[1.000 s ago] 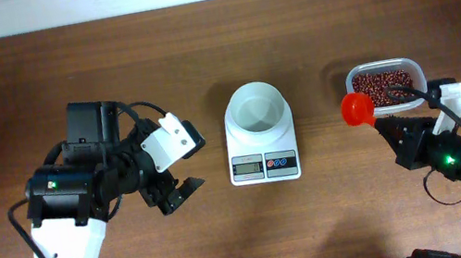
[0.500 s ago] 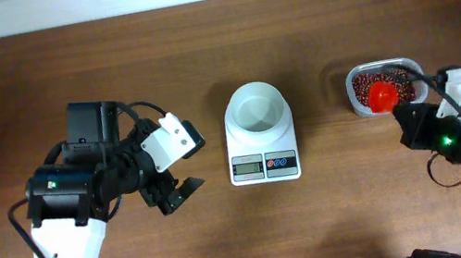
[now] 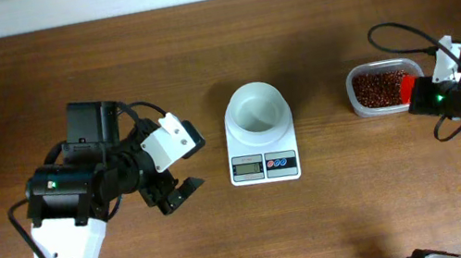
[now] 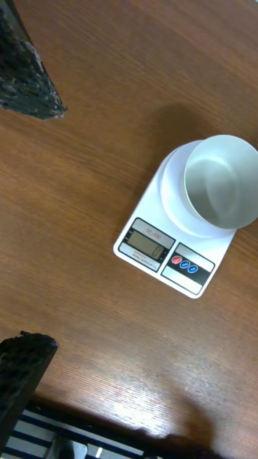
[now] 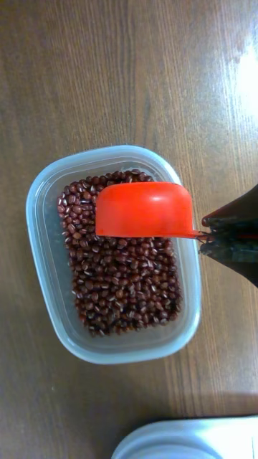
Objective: Scoop and weigh 50g on scale
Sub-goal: 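Dip the scoop into the red beans with the right gripper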
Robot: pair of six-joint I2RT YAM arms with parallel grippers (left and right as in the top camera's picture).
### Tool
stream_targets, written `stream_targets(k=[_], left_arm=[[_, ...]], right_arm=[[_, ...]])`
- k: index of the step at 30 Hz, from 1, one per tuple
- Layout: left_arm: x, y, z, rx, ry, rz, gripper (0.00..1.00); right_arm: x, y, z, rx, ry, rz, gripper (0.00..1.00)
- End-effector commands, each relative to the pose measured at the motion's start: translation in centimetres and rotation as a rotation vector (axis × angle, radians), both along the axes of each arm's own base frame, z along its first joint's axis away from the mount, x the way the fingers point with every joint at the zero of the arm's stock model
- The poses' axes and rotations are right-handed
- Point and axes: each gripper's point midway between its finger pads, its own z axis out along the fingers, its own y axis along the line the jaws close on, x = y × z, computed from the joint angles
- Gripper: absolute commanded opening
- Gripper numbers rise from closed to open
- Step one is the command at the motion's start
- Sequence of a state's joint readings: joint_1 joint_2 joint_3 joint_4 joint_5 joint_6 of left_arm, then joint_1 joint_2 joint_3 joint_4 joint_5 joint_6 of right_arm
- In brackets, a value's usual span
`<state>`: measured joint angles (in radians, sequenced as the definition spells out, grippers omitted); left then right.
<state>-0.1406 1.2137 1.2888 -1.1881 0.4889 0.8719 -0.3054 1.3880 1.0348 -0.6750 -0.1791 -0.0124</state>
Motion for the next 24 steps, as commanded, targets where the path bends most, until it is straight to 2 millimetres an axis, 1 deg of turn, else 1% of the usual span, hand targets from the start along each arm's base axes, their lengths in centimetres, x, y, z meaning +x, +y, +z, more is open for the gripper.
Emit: stream_targets(k=[1, 3, 5, 6, 7, 8, 11, 14, 15, 16, 19, 20, 22, 24], left_arm=[[0.2, 0.1, 0.8, -0.002, -0.027, 0.0, 0.99], [0.2, 0.1, 0.8, -0.002, -0.027, 0.0, 0.99], [0.2, 0.1, 0.8, -0.002, -0.027, 0.0, 0.99], [0.2, 0.1, 0.8, -0.002, -0.027, 0.0, 0.99], [0.2, 0.1, 0.8, -0.002, -0.027, 0.0, 0.99], [0.2, 0.1, 0.8, -0.002, -0.027, 0.0, 0.99], [0.2, 0.1, 0.8, -0.002, -0.027, 0.0, 0.99], [0.2, 0.1, 0.8, -0.002, -0.027, 0.0, 0.99], [0.2, 0.1, 0.8, -0.002, -0.027, 0.0, 0.99], [0.2, 0.1, 0.8, -0.002, -0.027, 0.0, 0.99], [0.2, 0.1, 0.8, -0.002, -0.027, 0.001, 0.99], [0.2, 0.1, 0.8, -0.002, -0.027, 0.0, 0.99], [0.2, 0.1, 0.8, -0.002, -0.027, 0.0, 0.99], [0.2, 0.1, 0.8, -0.002, -0.027, 0.0, 0.99]], right_arm=[[1.3, -0.4, -1.2, 0.003, 0.014, 0.009, 0.04], [1.4, 0.1, -3.3, 0.05, 0.067, 0.024, 0.04], [1.9, 2.1, -4.3, 0.165, 0.07, 0.079, 0.04], [1.8, 2.6, -5.2, 0.205, 0.095, 0.087, 0.04], [1.8, 2.7, -6.0, 0.231, 0.116, 0.065, 0.04], [1.9, 3.0, -6.3, 0.265, 0.125, 0.052, 0.04], [2.3, 3.2, -6.2, 0.306, 0.116, 0.01, 0.04], [2.2, 3.0, -6.0, 0.365, 0.116, -0.047, 0.04], [2.2, 2.8, -5.6, 0.412, 0.1, -0.05, 0.04], [2.2, 2.2, -5.3, 0.445, 0.085, -0.063, 0.04], [2.1, 1.3, -3.7, 0.592, 0.016, -0.072, 0.04], [2.0, 0.8, -3.5, 0.611, 0.003, -0.081, 0.04], [1.9, 0.6, -2.5, 0.682, -0.035, -0.072, 0.04], [1.8, 0.2, -2.4, 0.69, -0.041, -0.082, 0.04]])
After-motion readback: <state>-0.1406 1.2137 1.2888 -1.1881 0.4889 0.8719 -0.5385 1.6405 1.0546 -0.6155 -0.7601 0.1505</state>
